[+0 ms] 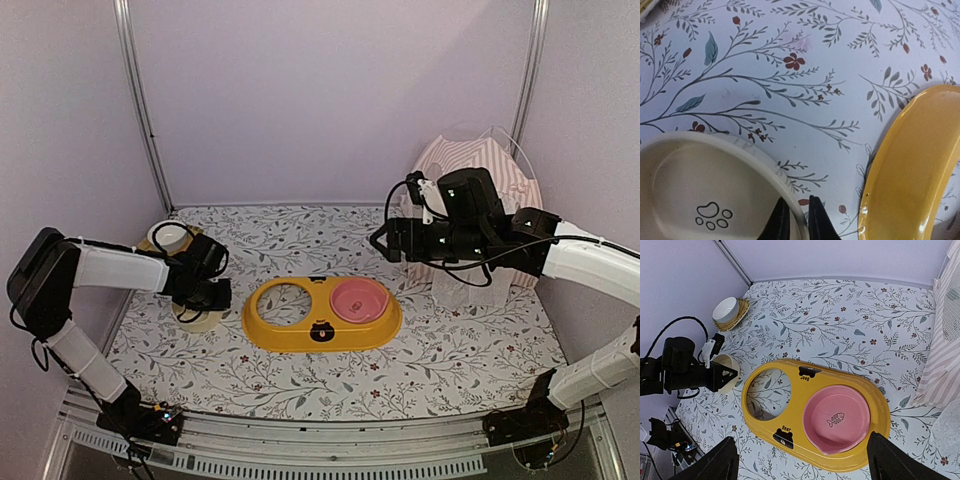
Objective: Set up the pet tent
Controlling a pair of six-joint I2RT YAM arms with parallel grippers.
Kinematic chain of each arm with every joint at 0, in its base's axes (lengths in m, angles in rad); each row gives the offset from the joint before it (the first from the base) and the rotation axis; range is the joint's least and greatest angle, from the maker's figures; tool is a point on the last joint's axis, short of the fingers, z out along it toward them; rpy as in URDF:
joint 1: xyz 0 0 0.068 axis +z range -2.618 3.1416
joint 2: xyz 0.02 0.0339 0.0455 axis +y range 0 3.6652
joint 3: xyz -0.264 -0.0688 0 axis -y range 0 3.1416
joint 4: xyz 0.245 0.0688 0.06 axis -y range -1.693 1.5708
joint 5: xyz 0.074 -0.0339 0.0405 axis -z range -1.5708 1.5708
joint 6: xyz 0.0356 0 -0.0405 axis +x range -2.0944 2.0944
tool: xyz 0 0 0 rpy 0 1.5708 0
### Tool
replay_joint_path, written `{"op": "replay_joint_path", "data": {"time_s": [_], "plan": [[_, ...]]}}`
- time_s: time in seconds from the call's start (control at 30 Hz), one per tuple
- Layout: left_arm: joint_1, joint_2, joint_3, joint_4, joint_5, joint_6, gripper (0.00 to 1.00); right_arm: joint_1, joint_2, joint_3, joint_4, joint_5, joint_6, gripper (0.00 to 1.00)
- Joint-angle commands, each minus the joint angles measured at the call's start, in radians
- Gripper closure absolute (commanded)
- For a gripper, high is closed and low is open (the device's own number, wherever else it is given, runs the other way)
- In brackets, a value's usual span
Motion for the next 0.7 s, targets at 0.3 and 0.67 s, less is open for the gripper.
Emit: {"op": "replay_joint_path", "data": {"time_s": [0.3, 0.67], "plan": [[-0.041, -0.053, 0.080, -0.070, -0.056, 0.047, 1.00, -0.002, -0.012, -0.007, 0.026, 0.032, 0.013, 0.09], [-0.175, -0.049, 0.283, -0.174, -0.056, 0.062, 1.00, -0.013, 0.002, 0.001, 0.014, 0.048, 0.035, 0.09]]}}
